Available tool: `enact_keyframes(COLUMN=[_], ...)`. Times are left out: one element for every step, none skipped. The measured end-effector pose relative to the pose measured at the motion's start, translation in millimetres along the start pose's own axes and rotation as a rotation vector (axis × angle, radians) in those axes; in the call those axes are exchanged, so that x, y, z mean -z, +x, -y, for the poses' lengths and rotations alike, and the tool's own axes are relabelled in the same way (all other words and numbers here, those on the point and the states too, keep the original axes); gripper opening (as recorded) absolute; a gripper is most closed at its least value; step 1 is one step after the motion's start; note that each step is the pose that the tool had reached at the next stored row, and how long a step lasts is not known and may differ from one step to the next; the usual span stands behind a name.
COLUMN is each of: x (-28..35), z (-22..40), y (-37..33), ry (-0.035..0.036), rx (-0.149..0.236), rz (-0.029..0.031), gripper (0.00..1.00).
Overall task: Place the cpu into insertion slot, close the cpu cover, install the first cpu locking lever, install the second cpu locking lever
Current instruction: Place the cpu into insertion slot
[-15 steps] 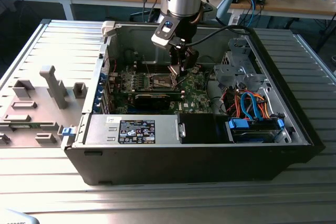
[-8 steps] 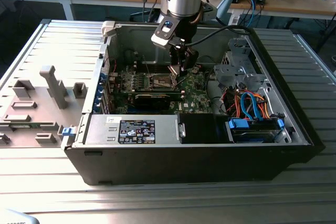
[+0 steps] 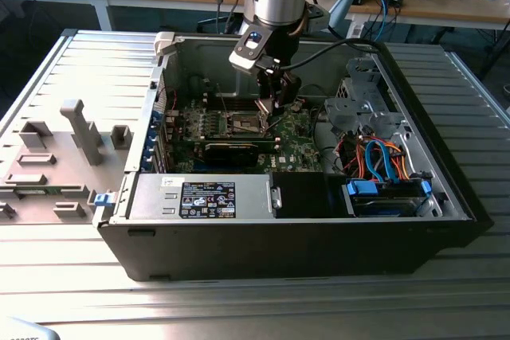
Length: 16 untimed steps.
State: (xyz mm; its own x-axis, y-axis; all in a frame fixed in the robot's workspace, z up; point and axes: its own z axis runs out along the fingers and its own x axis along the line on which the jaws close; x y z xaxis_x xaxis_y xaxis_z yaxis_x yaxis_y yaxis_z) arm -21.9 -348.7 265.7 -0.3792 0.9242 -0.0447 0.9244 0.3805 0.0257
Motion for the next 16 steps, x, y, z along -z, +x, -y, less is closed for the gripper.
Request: enact_keyframes(x=[0.0,0.0,0.0,0.0,0.0,0.0,0.0,0.0,0.0,0.0,0.0,0.0,0.0,0.0,0.0,0.0], z=[0.0,0.0,0.0,0.0,0.0,0.0,0.0,0.0,0.0,0.0,0.0,0.0,0.0,0.0,0.0,0.0], y=[0.0,0.0,0.0,0.0,0.0,0.0,0.0,0.0,0.0,0.0,0.0,0.0,0.0,0.0,0.0,0.0], ry=[0.0001,0.0,0.0001,0.0001,0.0001,0.0001,0.0002,0.0002,0.0003,0.0003,0.0003,0.0004,0.0005,0.0005,0.0006,0.0006], rx=[-0.001,-0.001,-0.002,-0.003,-0.003,-0.004,-0.005,-0.006,-0.007,-0.008,-0.009,-0.009,-0.01,-0.011,-0.013,-0.014], rz=[0.0001,0.0001,0.0002,0.0002,0.0002,0.0002,0.0003,0.0003,0.0003,0.0003,0.0004,0.0004,0.0004,0.0004,0.0004,0.0005], gripper=[0.54,0.54,0.54,0.54,0.54,0.54,0.54,0.54,0.54,0.54,0.54,0.54,0.54,0.54,0.54,0.54])
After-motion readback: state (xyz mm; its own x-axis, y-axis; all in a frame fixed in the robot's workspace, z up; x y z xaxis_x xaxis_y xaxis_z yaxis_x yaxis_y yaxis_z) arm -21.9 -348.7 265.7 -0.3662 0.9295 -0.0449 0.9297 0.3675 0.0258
